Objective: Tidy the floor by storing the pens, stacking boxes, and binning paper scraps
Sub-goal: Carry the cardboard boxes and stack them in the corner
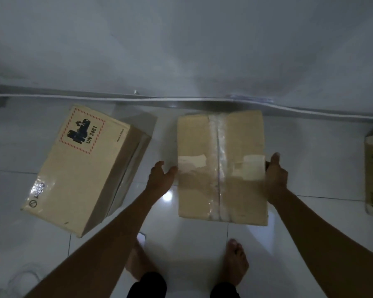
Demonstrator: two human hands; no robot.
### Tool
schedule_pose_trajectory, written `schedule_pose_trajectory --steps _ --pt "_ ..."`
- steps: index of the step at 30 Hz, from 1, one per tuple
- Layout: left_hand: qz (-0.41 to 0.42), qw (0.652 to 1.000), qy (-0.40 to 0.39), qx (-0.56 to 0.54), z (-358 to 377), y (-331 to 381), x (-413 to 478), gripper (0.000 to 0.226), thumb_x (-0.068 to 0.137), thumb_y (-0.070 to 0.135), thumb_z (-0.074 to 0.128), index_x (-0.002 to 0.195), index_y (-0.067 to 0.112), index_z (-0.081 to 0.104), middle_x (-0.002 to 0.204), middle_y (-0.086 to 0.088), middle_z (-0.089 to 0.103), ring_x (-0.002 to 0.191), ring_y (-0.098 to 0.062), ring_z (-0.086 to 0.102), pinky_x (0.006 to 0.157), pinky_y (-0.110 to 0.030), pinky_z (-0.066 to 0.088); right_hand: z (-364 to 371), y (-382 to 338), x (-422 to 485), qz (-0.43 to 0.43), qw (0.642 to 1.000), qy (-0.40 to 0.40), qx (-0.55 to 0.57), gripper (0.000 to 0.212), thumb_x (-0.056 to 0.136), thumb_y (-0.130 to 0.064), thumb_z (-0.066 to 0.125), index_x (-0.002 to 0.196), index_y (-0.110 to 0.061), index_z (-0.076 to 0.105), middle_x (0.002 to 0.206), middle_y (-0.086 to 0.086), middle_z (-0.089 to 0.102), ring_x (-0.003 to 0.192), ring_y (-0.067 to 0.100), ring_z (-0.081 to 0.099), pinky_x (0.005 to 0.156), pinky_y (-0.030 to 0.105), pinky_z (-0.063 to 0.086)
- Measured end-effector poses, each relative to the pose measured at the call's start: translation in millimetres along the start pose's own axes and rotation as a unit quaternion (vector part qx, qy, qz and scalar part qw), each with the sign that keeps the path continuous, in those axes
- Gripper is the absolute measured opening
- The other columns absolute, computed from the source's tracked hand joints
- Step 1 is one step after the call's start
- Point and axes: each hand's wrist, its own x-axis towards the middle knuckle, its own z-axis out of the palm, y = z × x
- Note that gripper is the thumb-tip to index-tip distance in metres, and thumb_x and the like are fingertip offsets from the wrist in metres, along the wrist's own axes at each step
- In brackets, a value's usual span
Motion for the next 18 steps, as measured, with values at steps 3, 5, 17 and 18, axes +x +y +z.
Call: schedule_pose_trajectory --steps 3,5,17,18 --pt "-0.010 0.998 -0.043 -0.041 24 11 -2 0.073 0.092 0.044 0.054 0.149 0.011 0.022 0.152 -0.013 0.031 0.134 -0.030 0.040 0.106 -0.036 0.038 -10 10 5 0.022 0.997 -0.070 -0.020 0.080 0.092 -0.069 0.024 0.125 -0.004 0.057 0.117 0.017 0.062 0.102 0.032 0.060 0.095 0.045 0.047" --pt "-0.011 0.997 -0.055 -0.057 37 19 -4 0.073 0.093 0.045 0.052 0.149 0.010 0.022 0.152 -0.013 0.032 0.134 -0.030 0.040 0.108 -0.039 0.038 -10 19 7 0.038 0.992 -0.115 -0.023 0.082 0.093 -0.067 0.019 0.127 -0.003 0.054 0.114 0.018 0.063 0.098 0.030 0.061 0.089 0.042 0.049" --pt "-0.048 0.995 -0.064 -0.054 25 -10 -8 0.057 0.090 0.055 0.048 0.139 0.028 0.034 0.130 -0.006 0.050 0.114 -0.031 0.053 0.083 -0.047 0.051 19 46 -5 0.011 0.979 -0.195 -0.054 0.058 0.094 -0.064 0.027 0.107 -0.020 0.062 0.102 0.005 0.065 0.088 0.020 0.064 0.071 0.036 0.055" --pt "-0.049 0.996 -0.064 -0.049 24 -12 -8 0.056 0.091 0.053 0.047 0.139 0.028 0.033 0.131 -0.006 0.048 0.113 -0.031 0.052 0.079 -0.046 0.052 23 46 -6 -0.009 0.981 -0.179 -0.068 0.059 0.094 -0.064 0.026 0.110 -0.020 0.062 0.104 0.007 0.064 0.096 0.025 0.064 0.082 0.044 0.055"
